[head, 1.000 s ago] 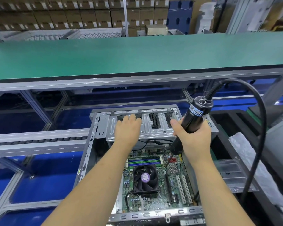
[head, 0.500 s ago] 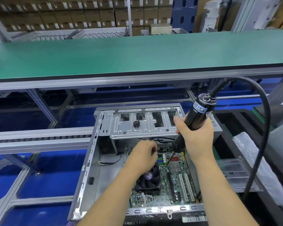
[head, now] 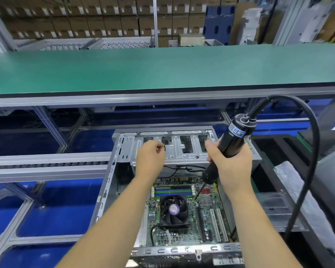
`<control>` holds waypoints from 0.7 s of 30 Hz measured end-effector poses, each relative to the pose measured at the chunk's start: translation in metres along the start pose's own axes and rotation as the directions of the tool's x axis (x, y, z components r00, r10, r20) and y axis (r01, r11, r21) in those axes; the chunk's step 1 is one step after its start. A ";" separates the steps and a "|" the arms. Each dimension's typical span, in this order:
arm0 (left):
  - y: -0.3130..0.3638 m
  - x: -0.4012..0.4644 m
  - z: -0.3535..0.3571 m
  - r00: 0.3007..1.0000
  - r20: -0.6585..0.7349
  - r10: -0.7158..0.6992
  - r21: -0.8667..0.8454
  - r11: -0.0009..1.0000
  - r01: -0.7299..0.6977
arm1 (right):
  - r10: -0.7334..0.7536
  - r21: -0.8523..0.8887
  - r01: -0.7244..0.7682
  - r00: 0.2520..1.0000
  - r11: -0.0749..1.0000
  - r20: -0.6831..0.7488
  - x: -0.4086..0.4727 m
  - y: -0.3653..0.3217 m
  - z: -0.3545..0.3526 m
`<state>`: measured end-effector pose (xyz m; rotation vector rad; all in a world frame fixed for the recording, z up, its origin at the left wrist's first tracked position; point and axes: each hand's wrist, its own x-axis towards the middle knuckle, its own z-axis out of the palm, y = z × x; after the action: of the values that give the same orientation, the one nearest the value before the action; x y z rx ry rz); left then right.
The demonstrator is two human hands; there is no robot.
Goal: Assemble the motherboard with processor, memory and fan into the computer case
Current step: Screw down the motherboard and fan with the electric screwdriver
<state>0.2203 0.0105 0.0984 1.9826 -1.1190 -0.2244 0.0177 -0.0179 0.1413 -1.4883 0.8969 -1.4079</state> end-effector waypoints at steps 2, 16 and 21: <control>-0.002 0.015 -0.001 0.996 -0.027 -0.082 -0.002 0.997 0.082 | -0.004 0.006 0.004 1.000 1.000 0.004 0.000 -0.001 -0.001; 0.011 0.005 -0.006 0.999 -0.047 -0.018 -0.148 0.989 0.011 | 0.003 0.050 -0.002 1.000 0.999 -0.027 0.002 0.003 -0.002; -0.010 -0.042 -0.008 0.989 0.146 0.034 -0.131 0.991 -0.014 | -0.033 0.114 0.044 0.995 0.993 -0.098 0.005 -0.013 0.003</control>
<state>0.2066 0.0505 0.0865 1.8599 -1.1905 -0.4275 0.0200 -0.0178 0.1558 -1.3667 0.8342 -1.5447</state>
